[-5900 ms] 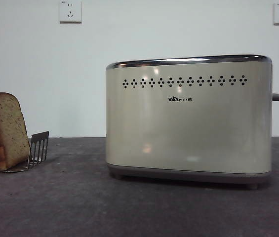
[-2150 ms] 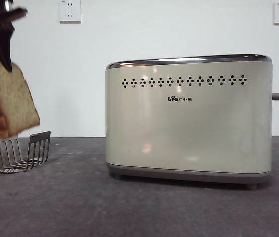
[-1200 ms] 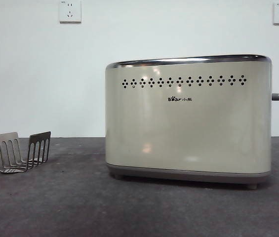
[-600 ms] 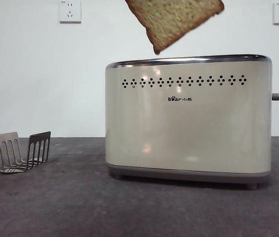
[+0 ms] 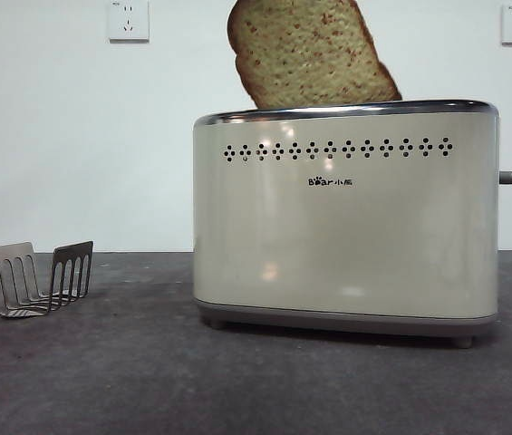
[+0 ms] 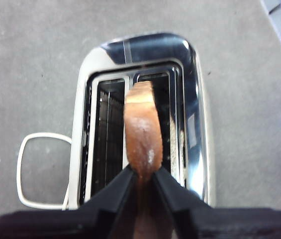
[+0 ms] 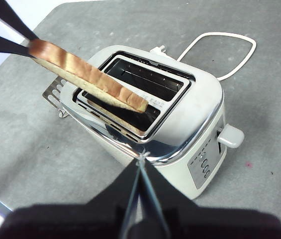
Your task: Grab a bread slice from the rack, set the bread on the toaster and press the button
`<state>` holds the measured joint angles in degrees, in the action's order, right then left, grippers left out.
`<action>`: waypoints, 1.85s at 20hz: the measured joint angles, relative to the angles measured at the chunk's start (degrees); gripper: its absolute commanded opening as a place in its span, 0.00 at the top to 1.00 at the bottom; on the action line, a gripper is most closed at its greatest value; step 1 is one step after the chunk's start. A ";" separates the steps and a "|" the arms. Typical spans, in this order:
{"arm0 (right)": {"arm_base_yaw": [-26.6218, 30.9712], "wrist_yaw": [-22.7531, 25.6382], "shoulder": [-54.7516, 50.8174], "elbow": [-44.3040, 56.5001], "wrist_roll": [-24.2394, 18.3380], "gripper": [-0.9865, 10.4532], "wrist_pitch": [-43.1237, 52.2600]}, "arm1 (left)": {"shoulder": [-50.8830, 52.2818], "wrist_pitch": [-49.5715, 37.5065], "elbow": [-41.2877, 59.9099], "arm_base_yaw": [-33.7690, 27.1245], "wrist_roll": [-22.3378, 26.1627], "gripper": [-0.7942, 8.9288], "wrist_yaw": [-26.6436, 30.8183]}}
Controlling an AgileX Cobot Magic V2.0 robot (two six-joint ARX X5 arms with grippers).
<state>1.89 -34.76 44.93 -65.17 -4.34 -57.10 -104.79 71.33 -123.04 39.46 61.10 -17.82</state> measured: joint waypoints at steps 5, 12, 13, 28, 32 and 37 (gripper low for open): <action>0.00 0.00 0.00 0.00 0.00 0.92 -0.04 | -0.83 0.44 0.00 0.15 0.44 0.92 1.11; 0.00 -0.09 0.00 0.00 0.00 0.92 -0.07 | -2.16 -0.33 -0.02 2.14 0.44 0.92 1.44; 0.00 -0.11 0.00 0.00 0.00 0.92 -0.09 | -2.47 -0.31 0.00 2.32 0.44 0.92 1.57; -0.02 -0.20 0.66 0.00 0.00 0.92 -0.35 | -8.37 -1.62 -0.24 5.68 0.42 0.92 5.90; -0.02 -0.20 0.74 0.00 0.00 0.92 -0.37 | -8.96 -2.01 -0.39 6.08 -0.79 0.92 5.70; 0.00 -0.20 0.74 0.00 0.00 0.92 -0.37 | -8.98 -4.15 -0.39 6.08 -5.20 0.52 5.79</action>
<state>1.89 -34.96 45.67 -65.17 -4.34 -57.47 -113.78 67.18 -123.44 45.54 55.90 -12.03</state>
